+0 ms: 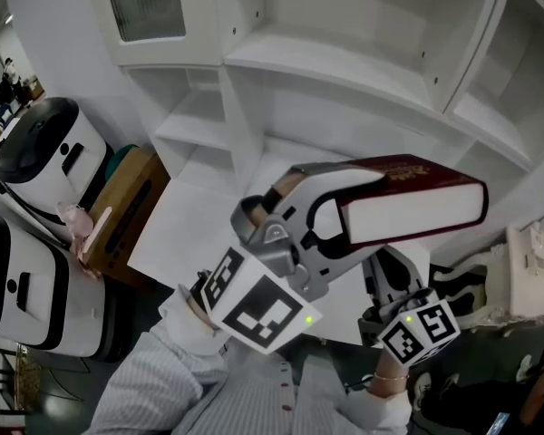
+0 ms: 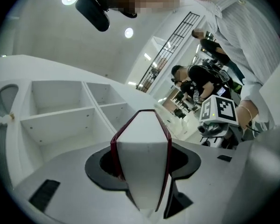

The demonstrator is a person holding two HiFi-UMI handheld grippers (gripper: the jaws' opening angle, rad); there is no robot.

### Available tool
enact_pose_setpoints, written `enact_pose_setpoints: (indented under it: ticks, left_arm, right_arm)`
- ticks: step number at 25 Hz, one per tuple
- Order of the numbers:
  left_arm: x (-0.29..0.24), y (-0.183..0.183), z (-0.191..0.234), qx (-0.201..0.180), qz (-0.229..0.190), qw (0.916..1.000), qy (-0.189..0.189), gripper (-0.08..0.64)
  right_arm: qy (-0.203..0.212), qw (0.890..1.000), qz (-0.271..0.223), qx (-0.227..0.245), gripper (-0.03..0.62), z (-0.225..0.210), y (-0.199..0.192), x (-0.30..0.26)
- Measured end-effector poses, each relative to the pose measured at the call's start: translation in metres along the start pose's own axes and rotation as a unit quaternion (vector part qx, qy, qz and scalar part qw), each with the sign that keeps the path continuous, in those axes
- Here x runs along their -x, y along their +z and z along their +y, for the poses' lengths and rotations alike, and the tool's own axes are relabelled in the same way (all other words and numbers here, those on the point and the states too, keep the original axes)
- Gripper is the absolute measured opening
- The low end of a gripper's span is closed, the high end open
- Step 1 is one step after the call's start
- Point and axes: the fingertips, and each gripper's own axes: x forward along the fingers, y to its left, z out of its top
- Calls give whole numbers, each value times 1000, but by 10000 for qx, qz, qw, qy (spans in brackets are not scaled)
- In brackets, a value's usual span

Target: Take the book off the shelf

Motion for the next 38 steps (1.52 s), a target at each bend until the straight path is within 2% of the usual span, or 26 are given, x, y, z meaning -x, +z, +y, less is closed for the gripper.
enact_pose_setpoints:
  ticks: [6,12,19,30,38]
  left_arm:
    - [39,-27,-4,480,320,9981,235,229]
    - [71,-53,-12,975,593,9925,442,229]
    - [101,-90,-31,1563,1101,9799,569,229]
    - [139,-134,-47,2005,1605,9632,795,229]
    - [159,-164,-61,2412,1786,9496,903,229]
  right_arm:
    - [228,9997,68,75,15,29,-7,-16]
    - [336,9993,123,75,15,48,-17,-25]
    - [445,9987,236,90,15,65,-26,-33]
    - [554,9979,338,73,15,83,-38,-44]
    - [607,9970,462,101,15,92,-47,-55]
